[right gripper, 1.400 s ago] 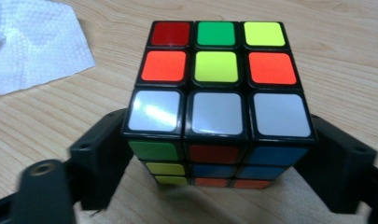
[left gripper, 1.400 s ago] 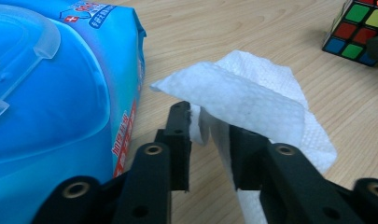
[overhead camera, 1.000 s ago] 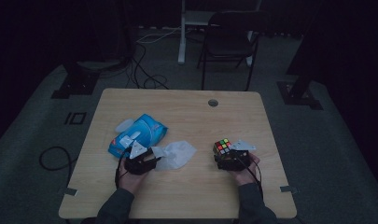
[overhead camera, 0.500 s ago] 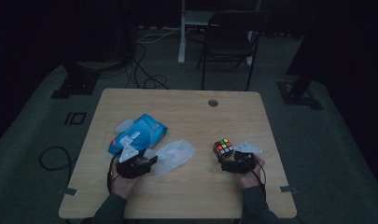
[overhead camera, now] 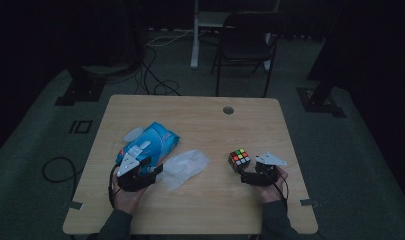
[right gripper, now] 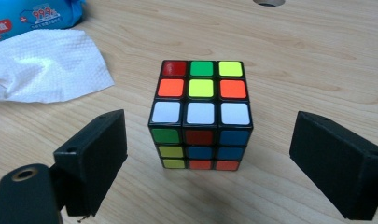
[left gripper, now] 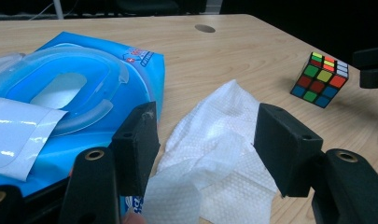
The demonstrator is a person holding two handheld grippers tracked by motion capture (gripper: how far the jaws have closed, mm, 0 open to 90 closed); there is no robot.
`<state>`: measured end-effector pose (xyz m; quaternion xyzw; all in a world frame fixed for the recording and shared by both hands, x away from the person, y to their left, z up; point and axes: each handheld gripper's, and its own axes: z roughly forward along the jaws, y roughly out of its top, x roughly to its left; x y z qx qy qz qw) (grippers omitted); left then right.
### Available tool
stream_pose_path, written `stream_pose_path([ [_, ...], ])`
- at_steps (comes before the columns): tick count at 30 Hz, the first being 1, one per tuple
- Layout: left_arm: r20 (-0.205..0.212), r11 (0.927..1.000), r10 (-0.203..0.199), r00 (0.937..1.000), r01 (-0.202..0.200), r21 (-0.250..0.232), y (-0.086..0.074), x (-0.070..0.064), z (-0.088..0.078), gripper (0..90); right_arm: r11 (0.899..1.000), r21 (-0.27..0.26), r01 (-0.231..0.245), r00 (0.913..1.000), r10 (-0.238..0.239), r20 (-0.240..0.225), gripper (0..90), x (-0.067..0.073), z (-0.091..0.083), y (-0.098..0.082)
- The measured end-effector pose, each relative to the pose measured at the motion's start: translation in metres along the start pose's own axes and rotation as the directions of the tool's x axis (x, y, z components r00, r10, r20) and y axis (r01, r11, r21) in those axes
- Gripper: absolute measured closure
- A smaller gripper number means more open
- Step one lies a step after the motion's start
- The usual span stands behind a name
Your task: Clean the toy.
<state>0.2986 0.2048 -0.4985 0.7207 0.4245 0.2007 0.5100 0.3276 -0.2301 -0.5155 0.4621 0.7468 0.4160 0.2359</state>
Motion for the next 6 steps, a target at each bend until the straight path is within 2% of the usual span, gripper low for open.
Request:
stream_pose_path([
  [6, -0.001, 1.0000, -0.006, 1.0000, 0.006, 0.001, -0.0009, 0.0010, 0.0004, 41.5, 1.000, -0.009, -0.012, 0.9999, 0.012, 0.012, 11.4, -0.0040, -0.0021, 0.0001],
])
